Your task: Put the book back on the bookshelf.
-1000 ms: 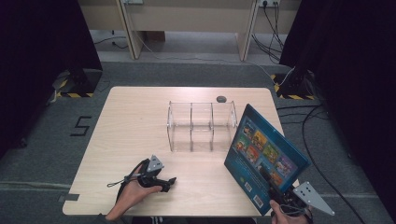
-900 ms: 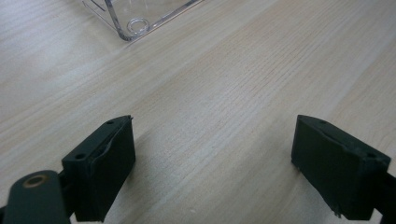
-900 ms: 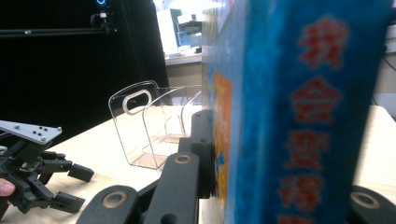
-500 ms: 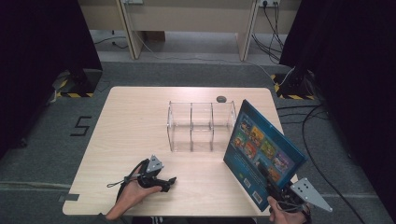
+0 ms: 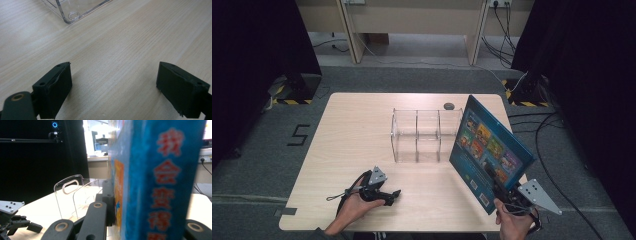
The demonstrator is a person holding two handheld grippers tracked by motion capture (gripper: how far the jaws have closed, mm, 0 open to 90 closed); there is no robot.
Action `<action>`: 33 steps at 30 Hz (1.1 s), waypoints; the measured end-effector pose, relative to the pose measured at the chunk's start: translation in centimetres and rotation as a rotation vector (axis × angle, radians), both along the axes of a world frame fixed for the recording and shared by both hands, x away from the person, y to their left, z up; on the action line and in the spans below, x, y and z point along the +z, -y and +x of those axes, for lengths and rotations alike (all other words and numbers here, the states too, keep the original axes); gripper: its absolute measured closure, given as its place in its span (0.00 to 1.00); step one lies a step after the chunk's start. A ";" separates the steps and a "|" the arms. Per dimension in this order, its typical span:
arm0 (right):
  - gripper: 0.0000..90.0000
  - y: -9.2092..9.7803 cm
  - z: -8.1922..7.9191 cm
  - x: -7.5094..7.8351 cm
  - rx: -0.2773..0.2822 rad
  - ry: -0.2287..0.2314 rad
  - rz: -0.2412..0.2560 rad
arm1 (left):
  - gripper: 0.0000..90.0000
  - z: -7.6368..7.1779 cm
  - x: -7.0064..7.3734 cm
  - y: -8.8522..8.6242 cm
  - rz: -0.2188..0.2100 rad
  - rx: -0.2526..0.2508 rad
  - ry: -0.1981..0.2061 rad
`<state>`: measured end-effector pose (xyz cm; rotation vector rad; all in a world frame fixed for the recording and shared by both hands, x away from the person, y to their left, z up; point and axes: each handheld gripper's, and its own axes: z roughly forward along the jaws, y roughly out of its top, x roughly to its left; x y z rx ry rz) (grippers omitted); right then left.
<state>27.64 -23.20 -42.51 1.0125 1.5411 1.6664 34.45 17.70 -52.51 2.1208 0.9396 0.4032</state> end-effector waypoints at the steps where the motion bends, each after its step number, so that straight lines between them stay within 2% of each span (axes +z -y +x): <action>1: 0.92 -0.1 0.1 0.1 -0.002 0.000 -0.001 | 0.13 0.0 0.0 0.0 0.000 0.000 0.000; 11: 0.92 -1.4 2.0 0.5 -0.008 0.009 -0.007 | 0.13 0.0 0.0 0.0 0.002 -0.003 -0.001; 33: 0.92 -3.5 6.3 0.3 -0.091 0.014 -0.026 | 0.12 0.0 0.0 0.0 0.003 -0.005 -0.001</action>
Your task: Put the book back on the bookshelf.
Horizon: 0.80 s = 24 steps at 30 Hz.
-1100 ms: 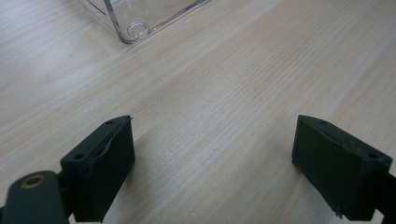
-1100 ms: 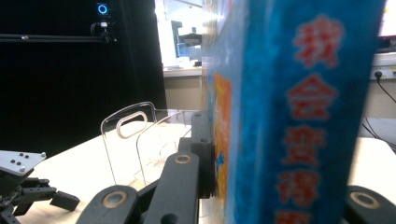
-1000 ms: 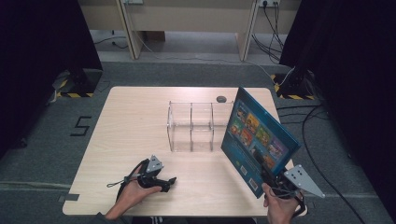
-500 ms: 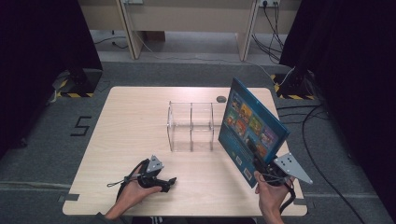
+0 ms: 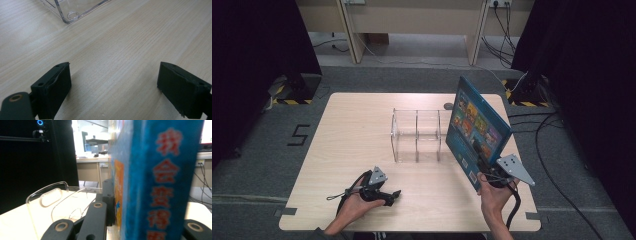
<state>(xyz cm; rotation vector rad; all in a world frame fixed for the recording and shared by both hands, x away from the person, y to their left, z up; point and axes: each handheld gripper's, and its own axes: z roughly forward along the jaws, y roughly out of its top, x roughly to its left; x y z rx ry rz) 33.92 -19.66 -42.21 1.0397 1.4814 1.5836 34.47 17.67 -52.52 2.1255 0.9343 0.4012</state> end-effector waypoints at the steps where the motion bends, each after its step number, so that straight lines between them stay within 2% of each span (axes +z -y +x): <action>1: 0.92 -0.1 0.1 0.0 -0.006 0.004 -0.003 | 0.12 0.0 0.0 0.0 0.000 0.000 0.001; 14: 0.92 -2.2 2.5 -0.3 -0.050 0.031 -0.040 | 0.12 0.0 0.0 0.0 0.000 -0.002 0.000; 22: 0.92 -2.8 3.5 -0.6 -0.057 0.024 -0.045 | 0.12 0.0 0.0 0.0 0.000 -0.002 0.001; 24: 0.92 -3.0 3.9 -0.8 -0.065 0.011 -0.041 | 0.12 0.0 0.0 0.0 0.000 -0.006 -0.001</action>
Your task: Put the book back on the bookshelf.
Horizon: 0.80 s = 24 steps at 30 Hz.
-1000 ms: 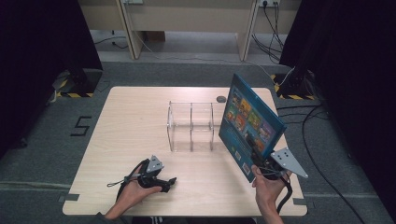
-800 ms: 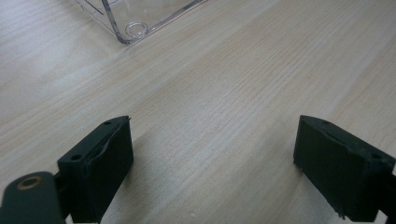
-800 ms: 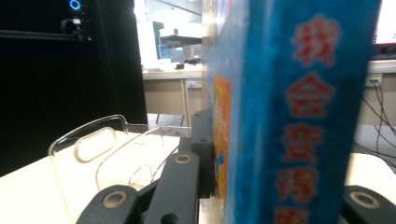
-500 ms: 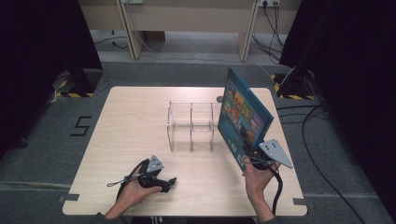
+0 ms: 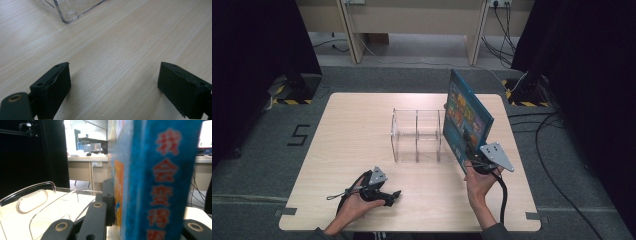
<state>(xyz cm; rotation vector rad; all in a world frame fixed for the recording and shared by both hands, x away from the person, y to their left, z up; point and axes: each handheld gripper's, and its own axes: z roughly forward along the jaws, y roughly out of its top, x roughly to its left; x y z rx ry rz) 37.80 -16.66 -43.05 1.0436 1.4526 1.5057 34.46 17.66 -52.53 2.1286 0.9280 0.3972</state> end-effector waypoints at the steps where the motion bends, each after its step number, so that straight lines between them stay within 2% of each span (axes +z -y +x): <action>1: 0.92 0.0 0.1 -0.1 -0.006 0.003 -0.011 | 0.12 0.0 0.0 0.0 0.000 -0.001 0.000; 4: 0.92 -0.1 0.5 -0.3 -0.016 0.005 -0.023 | 0.12 0.0 0.0 0.0 -0.001 -0.003 0.001; 16: 0.92 -0.8 1.5 -1.4 -0.031 -0.014 -0.005 | 0.11 0.0 0.0 0.0 0.000 -0.008 0.001; 19: 0.92 -0.8 1.5 -1.6 -0.035 0.000 -0.015 | 0.11 -0.1 0.0 0.0 0.003 -0.011 0.001; 20: 0.92 -0.8 1.4 -1.8 -0.038 -0.008 0.007 | 0.11 -0.1 0.0 0.0 0.003 -0.011 0.001; 23: 0.92 -0.7 1.1 -2.1 -0.052 -0.006 0.024 | 0.11 -0.1 0.0 0.0 0.003 -0.012 0.001; 24: 0.92 -0.6 1.0 -2.2 -0.055 -0.018 0.034 | 0.11 -0.1 0.0 0.0 0.003 -0.012 0.001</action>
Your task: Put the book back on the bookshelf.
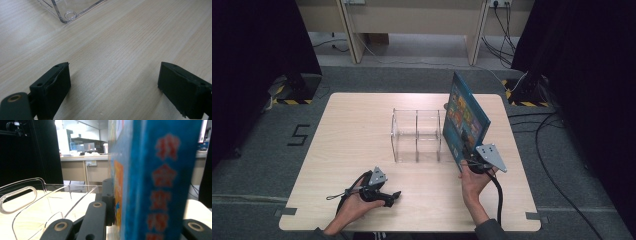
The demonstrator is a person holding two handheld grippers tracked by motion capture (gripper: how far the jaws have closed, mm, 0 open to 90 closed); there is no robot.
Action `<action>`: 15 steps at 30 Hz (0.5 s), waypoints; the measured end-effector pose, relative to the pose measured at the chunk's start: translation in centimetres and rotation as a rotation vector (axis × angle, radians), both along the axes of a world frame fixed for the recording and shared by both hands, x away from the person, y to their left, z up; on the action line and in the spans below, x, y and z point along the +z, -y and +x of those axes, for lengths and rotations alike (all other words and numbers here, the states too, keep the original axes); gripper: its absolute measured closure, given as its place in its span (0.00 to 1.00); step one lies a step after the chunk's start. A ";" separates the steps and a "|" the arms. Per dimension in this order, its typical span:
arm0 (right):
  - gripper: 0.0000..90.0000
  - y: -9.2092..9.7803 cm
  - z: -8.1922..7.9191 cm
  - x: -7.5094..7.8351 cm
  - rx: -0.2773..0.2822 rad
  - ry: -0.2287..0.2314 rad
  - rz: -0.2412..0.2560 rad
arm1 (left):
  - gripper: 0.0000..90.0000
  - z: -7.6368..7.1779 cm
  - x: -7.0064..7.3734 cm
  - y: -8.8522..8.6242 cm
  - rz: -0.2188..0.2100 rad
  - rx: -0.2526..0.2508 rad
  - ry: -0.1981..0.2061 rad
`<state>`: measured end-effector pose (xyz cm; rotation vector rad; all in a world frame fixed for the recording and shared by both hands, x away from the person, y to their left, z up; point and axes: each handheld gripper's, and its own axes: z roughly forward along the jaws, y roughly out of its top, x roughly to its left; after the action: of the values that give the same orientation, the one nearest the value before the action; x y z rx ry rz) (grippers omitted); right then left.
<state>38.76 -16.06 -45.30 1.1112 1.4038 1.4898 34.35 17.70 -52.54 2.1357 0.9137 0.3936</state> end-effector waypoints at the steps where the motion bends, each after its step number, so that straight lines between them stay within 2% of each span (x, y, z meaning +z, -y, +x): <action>1: 0.92 0.0 -0.1 -0.1 -0.002 -0.007 0.010 | 0.11 0.0 0.0 0.0 0.000 0.000 0.000; 6: 0.90 0.3 -0.6 -0.3 -0.015 -0.017 0.026 | 0.11 0.0 0.0 0.0 0.000 0.000 0.000; 9: 0.88 0.2 -0.8 -0.2 -0.014 -0.009 -0.001 | 0.11 0.0 0.0 0.0 0.000 0.000 0.000; 12: 0.85 0.2 -1.0 -0.2 -0.013 -0.011 0.002 | 0.11 0.0 0.0 0.0 -0.001 -0.001 -0.001; 15: 0.77 0.6 -1.4 0.0 -0.021 -0.017 -0.011 | 0.11 -0.1 0.0 0.0 -0.001 -0.002 0.000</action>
<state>37.35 -16.66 -45.28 1.1314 1.4065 1.4592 34.26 17.71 -52.54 2.1357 0.9117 0.3919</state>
